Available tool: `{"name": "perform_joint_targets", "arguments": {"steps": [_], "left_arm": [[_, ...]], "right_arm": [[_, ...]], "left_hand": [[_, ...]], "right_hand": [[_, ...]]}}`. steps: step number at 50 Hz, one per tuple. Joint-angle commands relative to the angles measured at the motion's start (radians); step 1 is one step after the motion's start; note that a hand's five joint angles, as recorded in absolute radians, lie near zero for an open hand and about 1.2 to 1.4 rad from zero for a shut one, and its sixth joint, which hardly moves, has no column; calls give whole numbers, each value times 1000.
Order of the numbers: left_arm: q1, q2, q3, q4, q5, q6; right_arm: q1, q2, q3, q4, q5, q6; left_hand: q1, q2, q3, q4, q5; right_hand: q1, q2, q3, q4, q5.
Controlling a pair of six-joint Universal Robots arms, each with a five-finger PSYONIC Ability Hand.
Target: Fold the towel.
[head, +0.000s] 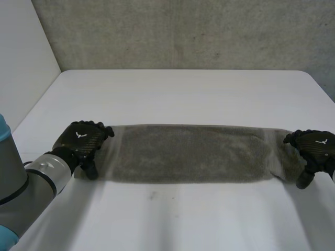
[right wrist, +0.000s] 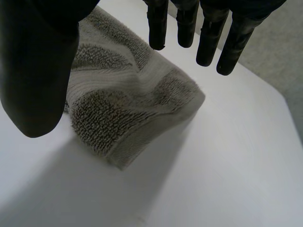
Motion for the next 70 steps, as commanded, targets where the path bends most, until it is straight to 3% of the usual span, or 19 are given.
{"name": "perform_joint_targets", "arguments": {"steps": [1, 12, 14, 15, 17, 18, 19, 24, 32, 39, 42, 44, 47, 50, 52, 53, 55, 60, 70], "left_arm": [[0, -6, -12, 18, -1, 0], [0, -9, -32, 56, -1, 0], [0, -12, -37, 59, -1, 0], [0, -12, -37, 59, -1, 0], [0, -12, -37, 59, 0, 1], [0, -12, -37, 59, 0, 1], [0, -12, -37, 59, 0, 1], [0, -12, -38, 59, 0, 1], [5, -12, -46, 59, 0, 1], [6, -11, -47, 59, 2, 1], [6, -9, -46, 59, 0, 1], [6, -9, -46, 59, 0, 1], [6, -9, -46, 61, 0, 1], [6, -9, -44, 62, 0, 0], [8, -9, -44, 66, 0, 0], [8, -9, -44, 66, 0, 0], [8, -9, -46, 75, 0, 0], [8, -9, -51, 79, 0, 0], [8, -12, -52, 85, 0, 1]], "right_arm": [[-5, 110, -18, -80, -23, 51], [-2, 194, -29, -151, -11, 53], [0, 203, -38, -183, 6, 51], [0, 203, -38, -183, 6, 51], [-3, 212, -48, -206, 37, 42], [-3, 213, -48, -206, 37, 42], [-5, 219, -59, -217, 60, 36], [-25, 222, -108, -235, 127, -5], [-153, 234, -194, -237, 138, -220], [-152, 236, -306, -211, 166, -349], [-65, 211, -352, -169, 180, -340], [119, 171, -407, -121, 195, -325], [286, 170, -449, -102, 212, -306], [369, 170, -461, -102, 215, -302], [556, 191, -485, -108, 212, -303], [557, 191, -486, -108, 212, -303], [719, 263, -528, -110, 218, -303], [851, 363, -562, -105, 216, -306], [943, 466, -578, -87, 198, -311]], "left_hand": [[39, 38, 38, 38, 38], [33, 32, 32, 32, 32], [33, 32, 32, 32, 32], [33, 32, 32, 32, 32], [27, 26, 26, 26, 26], [27, 26, 26, 26, 26], [24, 23, 23, 23, 23], [16, 14, 15, 14, 15], [1, 0, 0, 0, 0], [-14, -15, -15, -15, -15], [-28, -30, -29, -30, -29], [-34, -35, -35, -36, -35], [-40, -41, -41, -41, -41], [-43, -44, -44, -44, -44], [-49, -50, -50, -50, -50], [-49, -50, -50, -50, -50], [-49, -50, -50, -50, -50], [-52, -53, -53, -53, -53], [-52, -53, -53, -53, -53]], "right_hand": [[6, 4, 5, -10, 14], [232, 230, 231, 216, 240], [480, 478, 479, 464, 488], [482, 480, 480, 465, 490], [905, 903, 904, 888, 913], [907, 905, 906, 891, 915], [1151, 1149, 1149, 1134, 1158], [1153, 1151, 1152, 1136, 1161], [1153, 1151, 1152, 1136, 1161], [1153, 1151, 1152, 1136, 1161], [1153, 1151, 1152, 1136, 1161], [1153, 1151, 1152, 1136, 1161], [1153, 1151, 1152, 1136, 1161], [1153, 1151, 1152, 1136, 1161], [1153, 1151, 1152, 1136, 1161], [1153, 1151, 1152, 1136, 1161], [1153, 1151, 1152, 1136, 1161], [1153, 1151, 1152, 1136, 1161], [1153, 1151, 1152, 1136, 1161]]}}
